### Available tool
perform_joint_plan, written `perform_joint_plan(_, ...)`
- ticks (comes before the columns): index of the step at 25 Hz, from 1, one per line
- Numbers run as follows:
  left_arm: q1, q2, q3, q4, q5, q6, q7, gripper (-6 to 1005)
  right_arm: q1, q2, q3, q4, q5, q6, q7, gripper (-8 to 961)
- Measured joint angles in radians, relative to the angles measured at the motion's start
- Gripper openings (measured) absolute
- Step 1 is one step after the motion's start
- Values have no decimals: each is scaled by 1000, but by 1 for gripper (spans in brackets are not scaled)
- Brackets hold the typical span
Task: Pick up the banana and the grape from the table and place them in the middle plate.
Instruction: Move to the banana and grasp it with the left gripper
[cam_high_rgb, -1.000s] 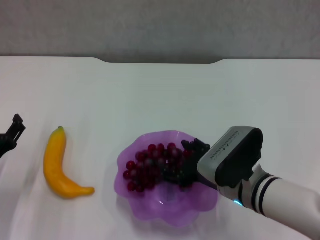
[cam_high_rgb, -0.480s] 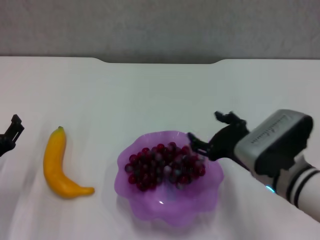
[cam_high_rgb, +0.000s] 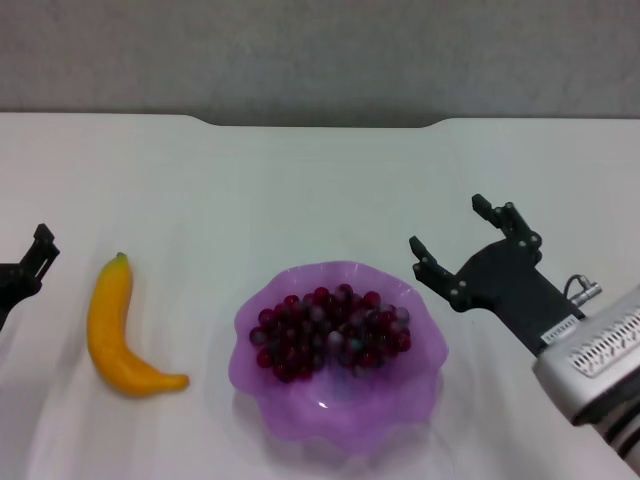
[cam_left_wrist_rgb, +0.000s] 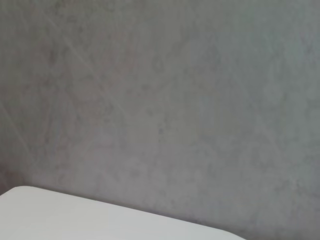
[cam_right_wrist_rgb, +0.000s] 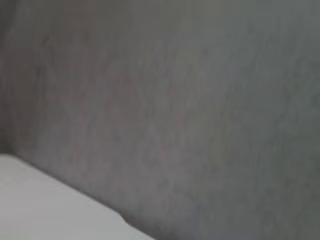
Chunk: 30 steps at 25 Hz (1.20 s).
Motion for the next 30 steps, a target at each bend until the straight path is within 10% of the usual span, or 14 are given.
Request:
perform_joint_plan(10, -4, -1, 56, -33, 1, 3, 5, 891, 122, 7, -51, -340, 0, -238, 289, 893)
perform_joint_plan(19, 48, 33, 146, -248, 6, -75, 87, 891, 125, 9, -90, -367, 12, -215, 304, 893)
perform_joint_plan(25, 108, 102, -5, -618, 74, -627, 219, 891, 128, 10, -93, -366, 11, -196, 301, 893)
perform_joint_plan(30, 153, 22, -294, -853, 111, -1112, 491, 891, 128, 10, -93, -366, 11, -194, 301, 893)
